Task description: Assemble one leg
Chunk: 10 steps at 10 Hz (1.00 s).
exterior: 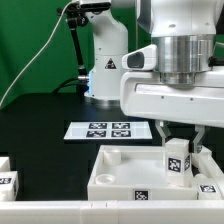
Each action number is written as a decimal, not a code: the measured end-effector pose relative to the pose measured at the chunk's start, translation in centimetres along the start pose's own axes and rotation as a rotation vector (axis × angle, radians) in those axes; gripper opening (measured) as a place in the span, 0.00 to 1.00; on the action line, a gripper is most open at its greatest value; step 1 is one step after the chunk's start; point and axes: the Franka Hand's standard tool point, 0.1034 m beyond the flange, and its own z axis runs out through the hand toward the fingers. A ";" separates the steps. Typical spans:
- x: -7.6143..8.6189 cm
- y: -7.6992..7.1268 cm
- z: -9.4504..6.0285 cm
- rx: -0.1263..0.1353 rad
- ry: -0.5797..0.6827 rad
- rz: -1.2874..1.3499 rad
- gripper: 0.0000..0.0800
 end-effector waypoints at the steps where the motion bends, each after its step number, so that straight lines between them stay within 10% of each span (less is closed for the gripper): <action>1: -0.1 -0.1 0.0 0.001 0.001 0.090 0.36; 5: -0.3 -0.3 0.0 0.000 -0.001 0.247 0.36; 7: -0.2 -0.2 0.0 -0.001 0.000 0.143 0.75; 10: 0.0 -0.2 0.0 -0.001 0.004 -0.159 0.81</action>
Offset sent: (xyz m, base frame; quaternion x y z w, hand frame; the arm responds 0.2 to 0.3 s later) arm 0.0000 0.0000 0.0000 0.0000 0.0000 0.1938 0.9810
